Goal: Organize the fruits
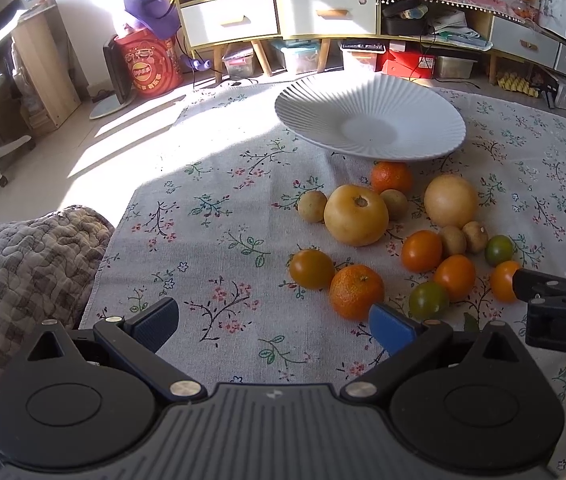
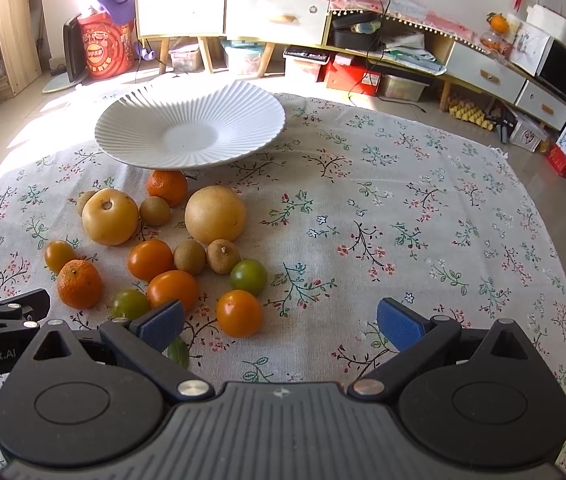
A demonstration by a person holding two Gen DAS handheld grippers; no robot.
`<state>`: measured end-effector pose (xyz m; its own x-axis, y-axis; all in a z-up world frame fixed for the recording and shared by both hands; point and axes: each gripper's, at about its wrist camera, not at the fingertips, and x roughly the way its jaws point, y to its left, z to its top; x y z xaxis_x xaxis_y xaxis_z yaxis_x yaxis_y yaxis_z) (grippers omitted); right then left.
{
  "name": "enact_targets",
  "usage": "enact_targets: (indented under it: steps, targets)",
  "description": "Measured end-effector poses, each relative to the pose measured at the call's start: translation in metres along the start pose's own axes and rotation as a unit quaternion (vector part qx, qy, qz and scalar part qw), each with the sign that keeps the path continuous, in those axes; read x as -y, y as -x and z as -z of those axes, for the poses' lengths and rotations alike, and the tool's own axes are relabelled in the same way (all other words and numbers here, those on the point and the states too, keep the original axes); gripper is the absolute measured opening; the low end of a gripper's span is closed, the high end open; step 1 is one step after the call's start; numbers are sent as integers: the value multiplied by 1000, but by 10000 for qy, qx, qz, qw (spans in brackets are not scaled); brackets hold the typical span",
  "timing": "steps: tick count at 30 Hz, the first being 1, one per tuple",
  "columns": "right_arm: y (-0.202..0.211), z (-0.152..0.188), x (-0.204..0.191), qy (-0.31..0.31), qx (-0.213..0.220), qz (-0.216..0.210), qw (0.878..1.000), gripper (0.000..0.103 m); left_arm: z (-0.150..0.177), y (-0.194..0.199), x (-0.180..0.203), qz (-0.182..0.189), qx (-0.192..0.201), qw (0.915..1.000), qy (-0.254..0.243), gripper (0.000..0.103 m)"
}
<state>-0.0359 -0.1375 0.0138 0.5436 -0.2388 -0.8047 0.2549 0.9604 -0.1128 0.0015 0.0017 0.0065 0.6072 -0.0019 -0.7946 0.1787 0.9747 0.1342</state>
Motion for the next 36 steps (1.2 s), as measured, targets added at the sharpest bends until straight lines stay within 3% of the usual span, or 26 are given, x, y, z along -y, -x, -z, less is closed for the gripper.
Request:
enact_targets:
  steps: [21, 30, 36]
  targets:
    - [2, -4, 3, 76, 55, -6, 10000, 103, -1, -5, -3, 14, -40, 10000, 41, 93]
    - [-6, -23, 16, 162, -28, -1026, 9946, 103, -20, -21, -11, 358, -61, 9987, -355, 93]
    - [-12, -33, 24, 142, -96, -1385, 9902, 103, -39, -26, -14, 1155, 42, 9904, -753, 93]
